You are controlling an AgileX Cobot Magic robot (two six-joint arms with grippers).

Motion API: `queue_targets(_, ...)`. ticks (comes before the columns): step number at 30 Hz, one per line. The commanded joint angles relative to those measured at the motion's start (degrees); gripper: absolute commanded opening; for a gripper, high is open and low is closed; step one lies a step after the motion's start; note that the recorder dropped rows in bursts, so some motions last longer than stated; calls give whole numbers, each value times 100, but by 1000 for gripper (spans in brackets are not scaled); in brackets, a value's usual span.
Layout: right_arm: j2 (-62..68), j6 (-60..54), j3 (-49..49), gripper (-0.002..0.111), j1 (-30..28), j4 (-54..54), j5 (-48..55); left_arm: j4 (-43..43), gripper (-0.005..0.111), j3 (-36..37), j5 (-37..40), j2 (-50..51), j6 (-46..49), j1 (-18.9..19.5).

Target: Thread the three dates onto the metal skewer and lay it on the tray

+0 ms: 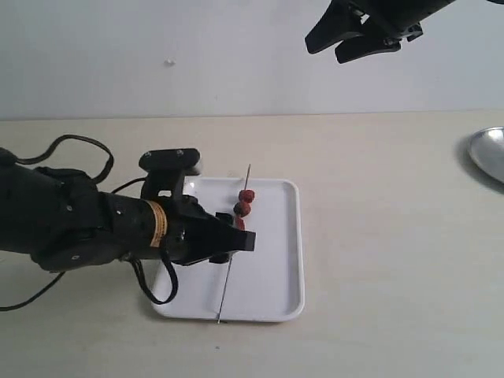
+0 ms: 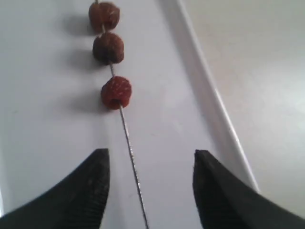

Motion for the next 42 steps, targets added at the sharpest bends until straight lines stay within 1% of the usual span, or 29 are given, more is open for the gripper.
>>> queue_targets(1,-59,-14,0,43,-15,57,40,218,36,230,17,-596,35,-29)
queue_targets(2,-59,-14,0,33,-15,57,100,241,28,295,17,-736,78,-29)
queue_targets(3,-59,-14,0,25,-15,57,158,246,22,346,17,-846,133,-29)
queue_targets(5,-59,-30,24,2,-15,5,327,265,0,467,47,-1098,208,-29)
queue_targets(6,-71,-30,54,0,-15,-35,388,265,1,526,45,-1221,269,-29)
queue_targets(8,-135,-30,209,0,14,-167,370,265,0,632,45,-1462,279,-29)
queue_targets(11,-408,-3,690,0,180,-603,-157,220,0,809,-19,-1831,413,-29)
queue_targets(14,-822,235,1320,0,389,-1032,-932,193,0,1015,2,-2256,462,-29)
queue_targets(16,-1165,278,1815,0,590,-1263,-1634,148,0,1152,64,-2580,574,-29)
queue_targets(18,-1606,371,2428,0,793,-1410,-2419,-72,0,1328,133,-2927,831,-7)
queue_targets(22,-2569,447,3622,0,1196,-1506,-3813,-531,0,1763,128,-3610,1211,232)
queue_targets(24,-3123,447,4380,0,1413,-1506,-4669,-697,0,2050,52,-4068,1371,405)
queue_targets(26,-3706,436,5045,0,1610,-1506,-5355,-754,0,2331,-19,-4537,1509,556)
queue_targets(29,-4530,436,5863,0,1780,-1506,-6062,-754,0,2759,-47,-5417,1645,776)
queue_targets(33,-5650,436,6716,0,1883,-1493,-6378,-754,0,3449,-317,-6634,1657,858)
queue_targets(38,-7052,409,7598,0,1883,-1533,-6489,-754,0,4145,-291,-8048,1588,858)
queue_targets(42,-8306,483,8210,0,1883,-1488,-6705,-754,0,4640,-291,-8940,1332,858)
